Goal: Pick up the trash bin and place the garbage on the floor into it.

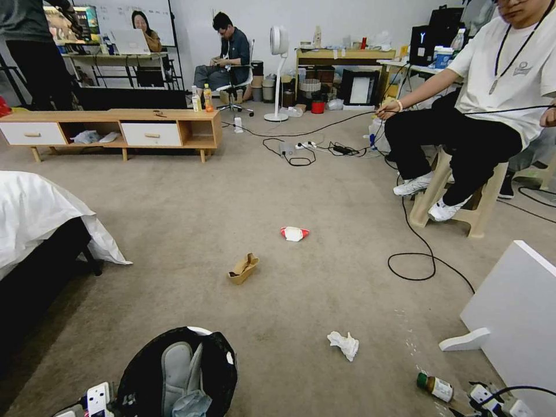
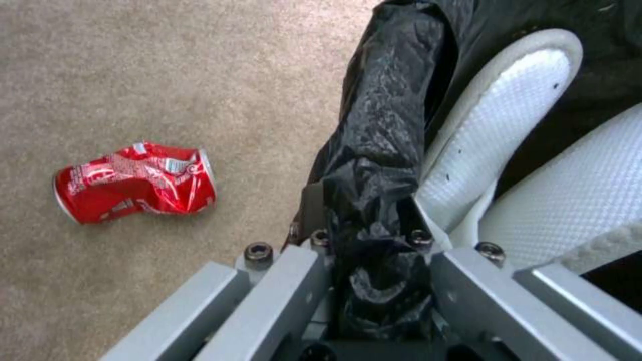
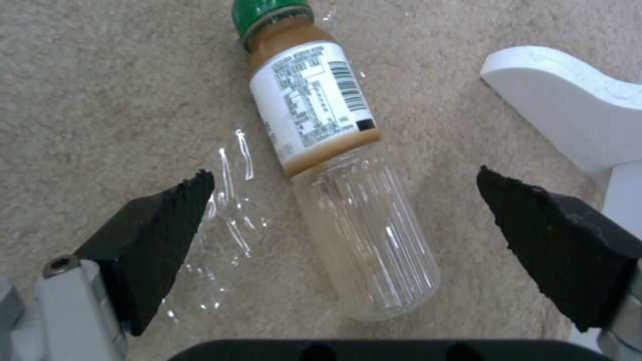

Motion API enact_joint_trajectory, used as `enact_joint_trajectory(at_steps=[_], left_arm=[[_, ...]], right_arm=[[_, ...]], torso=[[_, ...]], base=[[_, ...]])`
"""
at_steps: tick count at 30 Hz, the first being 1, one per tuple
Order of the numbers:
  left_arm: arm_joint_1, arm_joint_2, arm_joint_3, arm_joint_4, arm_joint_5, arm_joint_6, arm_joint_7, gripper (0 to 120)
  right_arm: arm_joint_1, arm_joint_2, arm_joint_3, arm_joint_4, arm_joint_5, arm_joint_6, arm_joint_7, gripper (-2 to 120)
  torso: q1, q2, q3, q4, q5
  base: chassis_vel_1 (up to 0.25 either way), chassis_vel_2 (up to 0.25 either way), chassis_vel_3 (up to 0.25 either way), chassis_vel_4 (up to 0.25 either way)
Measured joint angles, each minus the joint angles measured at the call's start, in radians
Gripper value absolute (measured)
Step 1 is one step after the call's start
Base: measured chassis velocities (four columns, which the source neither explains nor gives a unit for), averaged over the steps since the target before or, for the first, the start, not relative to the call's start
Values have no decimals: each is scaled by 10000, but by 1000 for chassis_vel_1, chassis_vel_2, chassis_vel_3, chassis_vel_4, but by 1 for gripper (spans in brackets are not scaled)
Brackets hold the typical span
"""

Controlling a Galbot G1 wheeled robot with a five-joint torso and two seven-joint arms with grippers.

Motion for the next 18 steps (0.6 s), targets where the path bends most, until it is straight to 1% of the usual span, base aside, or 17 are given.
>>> enact_joint_trajectory(at_steps=[18], left_arm=[[-83, -71, 27, 80, 105, 32, -17, 2]], right_arm=[[799, 237, -501, -863, 5, 457, 201, 100]], torso=[[0, -1, 0, 0, 1]], base=[[0, 0, 0, 0]])
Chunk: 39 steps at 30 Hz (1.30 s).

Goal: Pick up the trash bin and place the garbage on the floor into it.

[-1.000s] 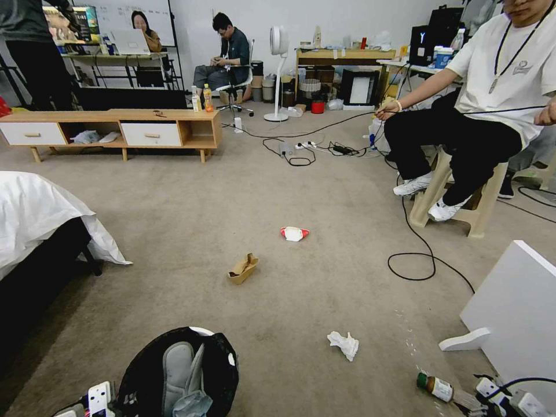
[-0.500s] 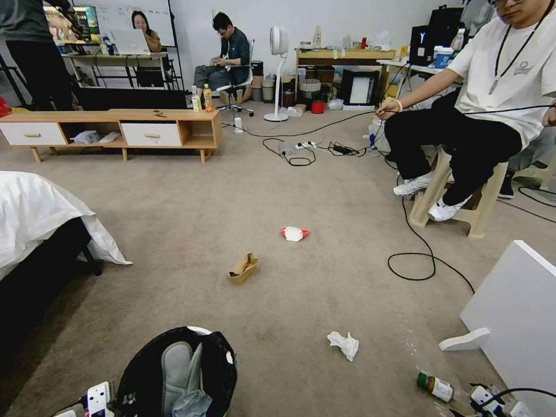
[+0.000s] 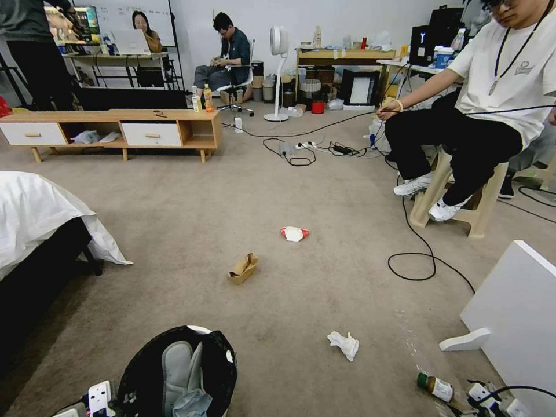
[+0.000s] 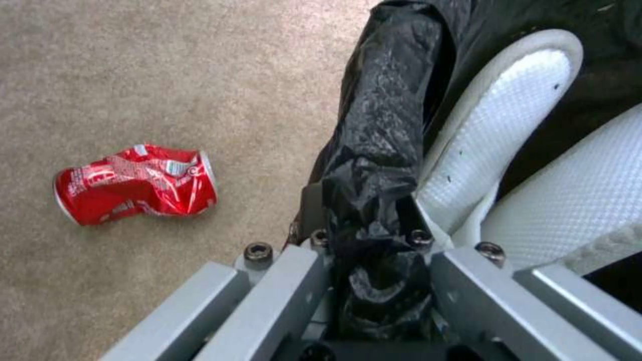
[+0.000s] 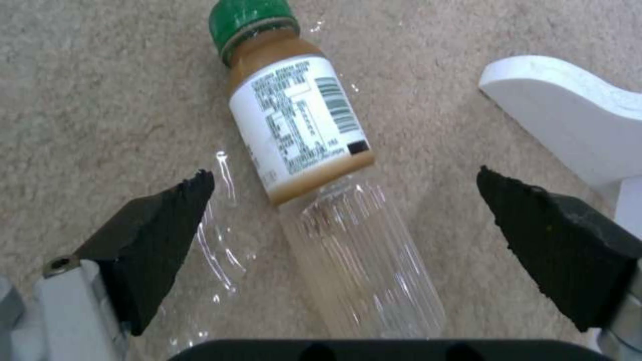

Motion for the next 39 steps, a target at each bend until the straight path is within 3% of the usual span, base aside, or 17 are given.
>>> enact_joint_trajectory(at_steps=[19, 21, 29, 31, 39], left_arm=[[15, -17, -19, 44, 20, -5, 7, 2], [29, -13, -30, 47, 20, -9, 11, 2], [43, -11, -36, 61, 20, -21, 16, 2], [49, -10, -37, 64, 20, -26, 15, 2], [116, -7, -41, 33, 20, -40, 16, 2]], right_arm=[[400, 379, -264, -483, -102, 103, 243, 94], [417, 408, -289, -500, -104, 116, 262, 82], [452, 472, -302, -561, -119, 130, 286, 59], [471, 510, -302, -606, -144, 173, 319, 45], [559, 636, -301, -779, -235, 251, 362, 37]], torso=[[0, 0, 1, 0, -2], [0, 0, 0, -1, -3], [0, -1, 0, 0, -2], [0, 0, 0, -1, -4], [0, 1, -1, -3, -13]], base=[[0, 0, 0, 0], [0, 0, 0, 0], [0, 0, 0, 0], [0, 0, 0, 0], [0, 0, 0, 0]])
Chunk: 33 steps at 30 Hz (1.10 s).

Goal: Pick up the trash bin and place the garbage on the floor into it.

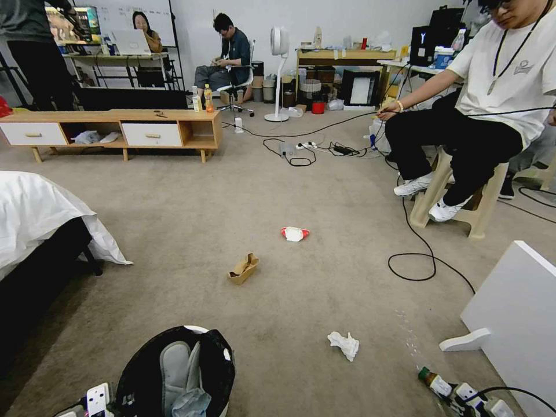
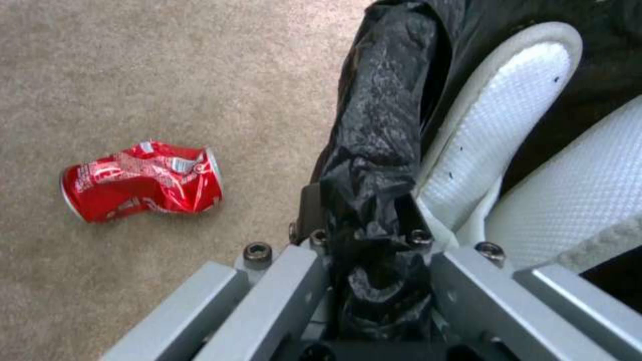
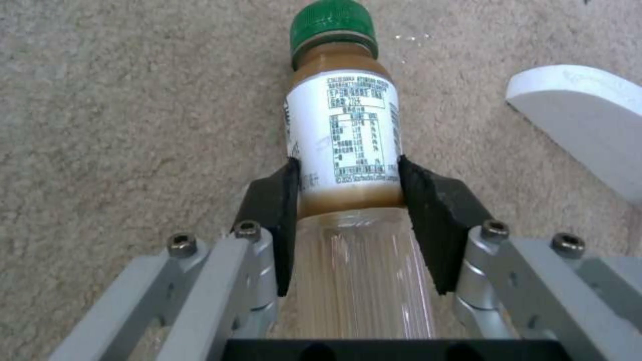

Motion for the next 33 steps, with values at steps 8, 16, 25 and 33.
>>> enact_joint_trajectory(at_steps=[8, 16, 25, 33], left_arm=[[78, 4, -11, -60, -2, -8, 0, 2], [87, 5, -3, -119, -12, -5, -4, 2], [99, 58, -20, -223, -116, 41, -24, 2], [96, 52, 19, -313, -124, 66, -27, 2]], right_arm=[[-70, 117, 38, -52, -68, 150, 18, 37], [-326, 127, 124, 162, 53, 270, 70, 30], [-879, -251, 419, 1092, 690, 508, 175, 30], [-1214, -522, 570, 2007, 1095, 576, 537, 30]], torso=[[1, 1, 0, 5, 2], [1, 0, 2, 4, 12], [1, -3, 5, -1, 14], [1, -3, 3, 3, 11]], base=[[0, 0, 0, 0], [0, 0, 0, 0], [0, 0, 0, 0], [0, 0, 0, 0]])
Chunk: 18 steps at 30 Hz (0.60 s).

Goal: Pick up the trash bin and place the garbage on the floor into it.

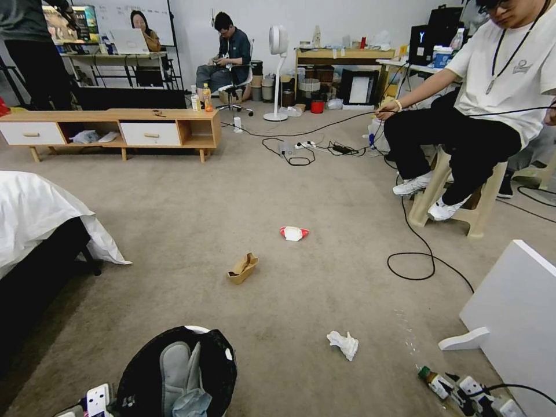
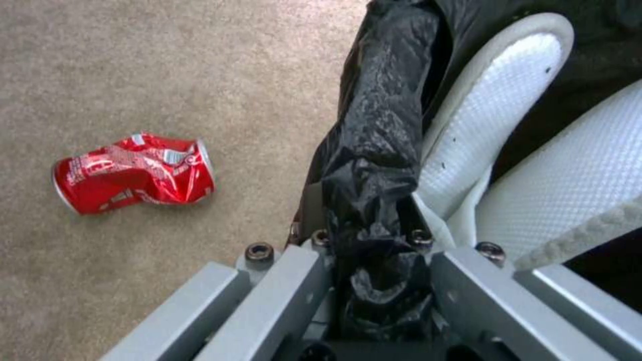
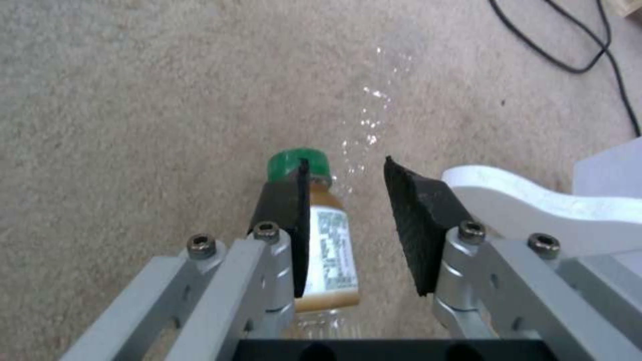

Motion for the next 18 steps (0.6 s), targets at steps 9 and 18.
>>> enact_joint_trajectory(at_steps=[9, 18], left_arm=[[95, 17, -9, -103, -6, 12, 5, 2], [93, 33, -21, -139, -19, 7, 14, 2]], right_arm=[[-283, -165, 90, 612, 0, -42, 387, 30], [-350, -130, 66, 502, -142, -14, 403, 33]], torso=[[0, 0, -1, -2, -1], [1, 2, -1, 0, -2]], base=[[0, 0, 0, 0], [0, 0, 0, 0]])
